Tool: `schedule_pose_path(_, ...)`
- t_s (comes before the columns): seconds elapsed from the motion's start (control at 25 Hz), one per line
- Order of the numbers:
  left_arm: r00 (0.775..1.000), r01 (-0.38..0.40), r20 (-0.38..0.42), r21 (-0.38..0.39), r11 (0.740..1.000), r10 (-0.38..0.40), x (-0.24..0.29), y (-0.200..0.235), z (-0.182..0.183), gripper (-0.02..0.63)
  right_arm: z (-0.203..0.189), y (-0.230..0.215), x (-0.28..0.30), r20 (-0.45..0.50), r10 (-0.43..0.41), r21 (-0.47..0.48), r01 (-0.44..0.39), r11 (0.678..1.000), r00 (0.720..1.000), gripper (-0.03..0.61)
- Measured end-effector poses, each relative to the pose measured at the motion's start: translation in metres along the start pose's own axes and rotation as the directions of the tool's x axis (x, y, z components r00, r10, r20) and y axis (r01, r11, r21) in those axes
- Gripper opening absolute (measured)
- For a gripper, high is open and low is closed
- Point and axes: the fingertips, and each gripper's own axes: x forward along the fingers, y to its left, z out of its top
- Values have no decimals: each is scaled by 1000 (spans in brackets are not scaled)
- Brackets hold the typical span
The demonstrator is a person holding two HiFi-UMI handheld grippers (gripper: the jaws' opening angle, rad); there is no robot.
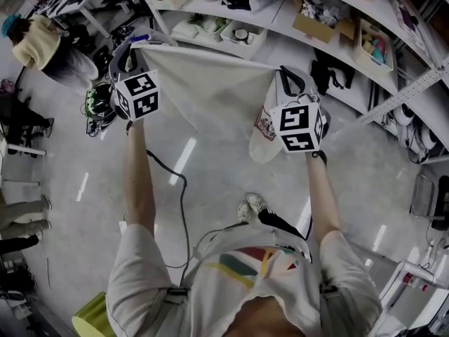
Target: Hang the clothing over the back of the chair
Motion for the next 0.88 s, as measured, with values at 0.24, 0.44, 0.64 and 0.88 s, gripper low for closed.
schedule_pose_path(0.24, 1000, -1, -25, -2, 1000, 1, -3, 9, -16, 14, 10, 8, 2, 11, 8, -9, -8, 1000, 1000, 11)
schedule_pose_path(0.44, 996, 67, -55, -19, 998, -67, 17, -13, -24, 14, 4, 2, 0, -12, -14, -7, 14, 1000, 1000, 11)
schedule_pose_path(0.64, 978, 190, -82, 3, 982, -189, 40, -65, -42, 14, -23, -10, 0, -80, -57, 25, 59, 998, 995, 11)
schedule_pose_path(0.88, 959, 264, -96, -25, 964, -265, 47, -107, -55, 14, -52, -18, -4, -144, -78, 40, 85, 996, 987, 11)
